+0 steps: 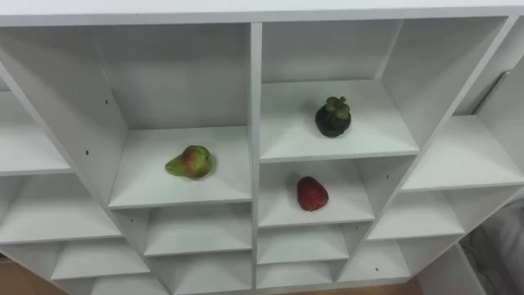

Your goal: Collect fruits from the closet

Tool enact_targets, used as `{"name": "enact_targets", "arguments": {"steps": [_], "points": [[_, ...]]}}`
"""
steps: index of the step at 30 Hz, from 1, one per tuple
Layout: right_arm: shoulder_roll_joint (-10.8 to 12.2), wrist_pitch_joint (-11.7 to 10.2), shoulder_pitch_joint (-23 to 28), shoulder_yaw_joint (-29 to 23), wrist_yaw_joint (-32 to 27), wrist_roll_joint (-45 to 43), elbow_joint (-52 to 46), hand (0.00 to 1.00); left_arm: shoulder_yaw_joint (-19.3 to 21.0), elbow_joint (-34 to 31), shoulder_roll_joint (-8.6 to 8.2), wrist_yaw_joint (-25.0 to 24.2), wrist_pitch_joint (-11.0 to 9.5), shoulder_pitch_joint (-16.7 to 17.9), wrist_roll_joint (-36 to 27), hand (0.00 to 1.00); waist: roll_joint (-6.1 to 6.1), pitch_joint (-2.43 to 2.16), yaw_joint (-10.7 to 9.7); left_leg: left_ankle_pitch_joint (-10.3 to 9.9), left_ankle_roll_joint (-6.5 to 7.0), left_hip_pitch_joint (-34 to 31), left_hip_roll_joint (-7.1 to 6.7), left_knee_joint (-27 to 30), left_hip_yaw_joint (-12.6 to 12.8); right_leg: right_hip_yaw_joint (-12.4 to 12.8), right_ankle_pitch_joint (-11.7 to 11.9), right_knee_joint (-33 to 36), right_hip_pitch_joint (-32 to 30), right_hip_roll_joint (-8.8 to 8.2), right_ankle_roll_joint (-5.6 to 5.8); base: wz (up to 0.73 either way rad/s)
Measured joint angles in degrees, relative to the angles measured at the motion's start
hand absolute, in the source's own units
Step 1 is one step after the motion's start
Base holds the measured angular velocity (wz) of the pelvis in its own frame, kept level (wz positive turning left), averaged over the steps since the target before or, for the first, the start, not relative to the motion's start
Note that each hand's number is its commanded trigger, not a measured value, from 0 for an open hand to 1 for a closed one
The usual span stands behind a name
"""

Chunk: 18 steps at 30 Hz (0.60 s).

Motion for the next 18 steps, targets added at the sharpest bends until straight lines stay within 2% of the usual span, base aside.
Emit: {"name": "enact_targets", "arguments": {"steps": [18], "points": [[0.0, -0.29, -0.52, -0.15, -1.01, 0.03, -0.09, 0.0, 0.0, -0.01, 0.02, -0.07, -0.34, 0.03, 0.0, 1.0, 0.06, 0.04, -0.02, 0.0, 0.0, 0.03, 0.01, -0.27, -0.02, -0.07, 0.0, -0.06, -0.05, 0.04, 0.0, 0.0]]}}
